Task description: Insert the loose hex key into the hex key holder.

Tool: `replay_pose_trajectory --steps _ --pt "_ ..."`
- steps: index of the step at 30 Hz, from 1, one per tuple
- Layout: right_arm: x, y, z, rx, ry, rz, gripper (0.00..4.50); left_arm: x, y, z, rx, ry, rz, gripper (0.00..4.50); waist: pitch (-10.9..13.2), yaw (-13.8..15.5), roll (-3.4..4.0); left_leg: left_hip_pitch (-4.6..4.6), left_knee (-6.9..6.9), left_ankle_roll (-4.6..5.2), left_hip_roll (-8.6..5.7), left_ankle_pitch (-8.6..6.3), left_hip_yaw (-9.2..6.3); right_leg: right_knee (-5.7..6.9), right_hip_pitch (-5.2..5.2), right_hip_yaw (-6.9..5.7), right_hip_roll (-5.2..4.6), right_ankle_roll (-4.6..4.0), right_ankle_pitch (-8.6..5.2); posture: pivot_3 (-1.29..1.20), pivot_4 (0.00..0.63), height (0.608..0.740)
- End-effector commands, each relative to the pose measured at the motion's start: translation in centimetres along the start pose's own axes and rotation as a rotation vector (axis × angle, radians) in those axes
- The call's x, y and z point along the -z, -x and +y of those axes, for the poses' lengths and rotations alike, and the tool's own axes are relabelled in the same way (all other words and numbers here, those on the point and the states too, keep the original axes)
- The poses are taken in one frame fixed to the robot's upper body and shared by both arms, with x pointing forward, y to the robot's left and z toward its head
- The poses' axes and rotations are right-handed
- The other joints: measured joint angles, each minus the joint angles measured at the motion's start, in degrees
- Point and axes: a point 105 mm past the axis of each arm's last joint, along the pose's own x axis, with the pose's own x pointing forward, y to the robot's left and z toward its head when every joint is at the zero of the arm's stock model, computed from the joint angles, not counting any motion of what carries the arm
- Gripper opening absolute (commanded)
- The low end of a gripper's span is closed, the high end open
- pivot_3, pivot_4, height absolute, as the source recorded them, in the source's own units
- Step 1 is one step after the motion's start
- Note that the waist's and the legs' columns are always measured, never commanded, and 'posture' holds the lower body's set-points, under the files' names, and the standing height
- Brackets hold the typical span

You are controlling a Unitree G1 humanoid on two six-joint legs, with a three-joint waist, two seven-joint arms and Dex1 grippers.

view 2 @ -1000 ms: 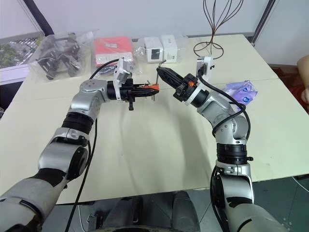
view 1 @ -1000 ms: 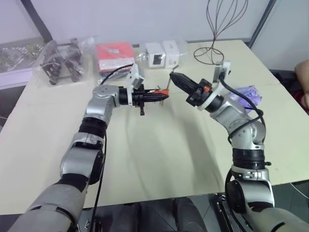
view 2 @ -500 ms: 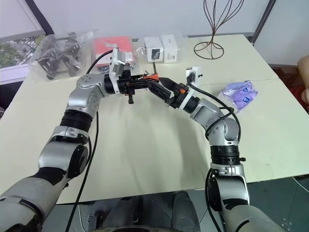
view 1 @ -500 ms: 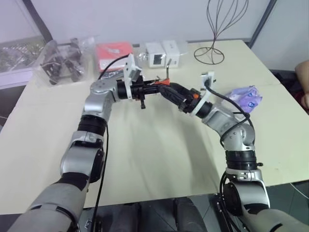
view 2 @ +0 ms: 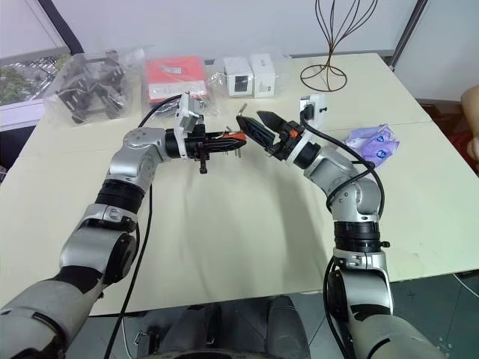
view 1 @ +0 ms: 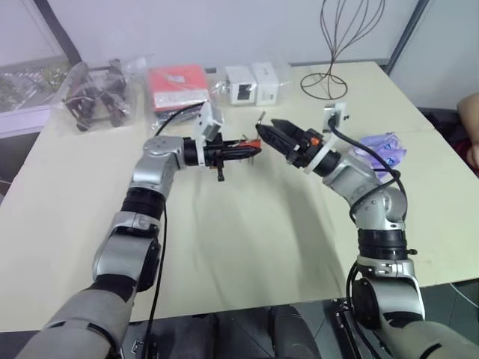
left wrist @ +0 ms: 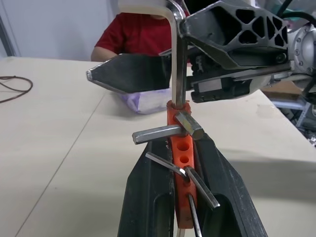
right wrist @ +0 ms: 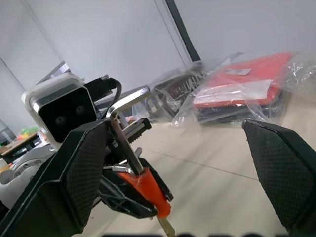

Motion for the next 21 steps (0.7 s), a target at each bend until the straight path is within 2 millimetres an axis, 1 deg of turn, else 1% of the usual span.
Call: replay_pose_trajectory --steps 1,3,4,5,6,8,14,20,21 --pt "-0.79 -0.68 1.42 -0.055 0.049 -0.01 3.61 -1.41 -0.21 -0.2 0.012 -0.031 -0.038 0.0 0.0 -0.04 0.0 0.0 0.0 0.0 0.0 0.0 0.0 0.0 0.0 0.0 0.0 0.0 0.0 0.0 0.15 0.74" --pt "-0.68 -0.73 1.45 -0.058 0.041 -0.007 2.61 -1.44 -0.2 -0.22 0.011 -0.032 -0.038 0.0 0.0 -0.06 0.0 0.0 0.0 0.0 0.0 0.0 0.0 0.0 0.0 0.0 0.0 0.0 0.0 0.0 0.15 0.74" --pt "-0.68 -0.76 1.45 -0.058 0.039 -0.007 2.03 -1.44 -0.18 -0.22 0.011 -0.032 -0.038 0.0 0.0 -0.05 0.0 0.0 0.0 0.0 0.0 0.0 0.0 0.0 0.0 0.0 0.0 0.0 0.0 0.0 0.15 0.74" --pt "-0.68 -0.77 1.44 -0.058 0.038 -0.007 1.58 -1.43 -0.17 -0.22 0.01 -0.032 -0.037 0.0 0.0 -0.04 0.0 0.0 0.0 0.0 0.0 0.0 0.0 0.0 0.0 0.0 0.0 0.0 0.0 0.0 0.15 0.74" --pt "-0.68 -0.79 1.45 -0.058 0.038 -0.007 1.0 -1.42 -0.14 -0.22 0.01 -0.032 -0.036 0.0 0.0 -0.02 0.0 0.0 0.0 0.0 0.0 0.0 0.0 0.0 0.0 0.0 0.0 0.0 0.0 0.0 0.15 0.74" --pt "-0.7 -0.82 1.44 -0.057 0.04 -0.006 0.07 -1.34 -0.05 -0.2 0.007 -0.032 -0.033 0.0 0.0 0.11 0.0 0.0 0.01 0.0 0.0 0.0 0.0 0.0 0.0 0.0 0.0 0.0 0.0 0.0 0.15 0.74" --pt "-0.66 -0.79 1.36 -0.054 0.063 0.01 0.07 -1.09 0.15 -0.1 0.002 -0.028 -0.025 0.0 0.0 -0.03 0.0 0.0 0.0 0.0 0.0 0.0 0.0 0.0 0.0 0.0 0.01 0.0 0.0 0.0 0.15 0.74" --pt "-0.16 -0.45 1.42 -0.068 0.096 0.059 0.07 -1.55 0.14 0.1 -0.004 -0.034 -0.038 0.0 0.0 0.0 0.0 0.0 0.01 0.0 0.0 0.0 0.0 0.0 0.0 0.0 0.0 0.0 0.0 0.0 0.15 0.74" --pt "-0.18 -0.46 1.41 -0.067 0.099 0.058 0.38 -1.55 0.12 0.14 -0.005 -0.034 -0.038 0.0 0.0 -0.02 0.0 0.0 0.0 0.0 0.0 0.0 0.0 0.0 0.0 0.0 0.0 0.0 0.0 0.0 0.15 0.74"
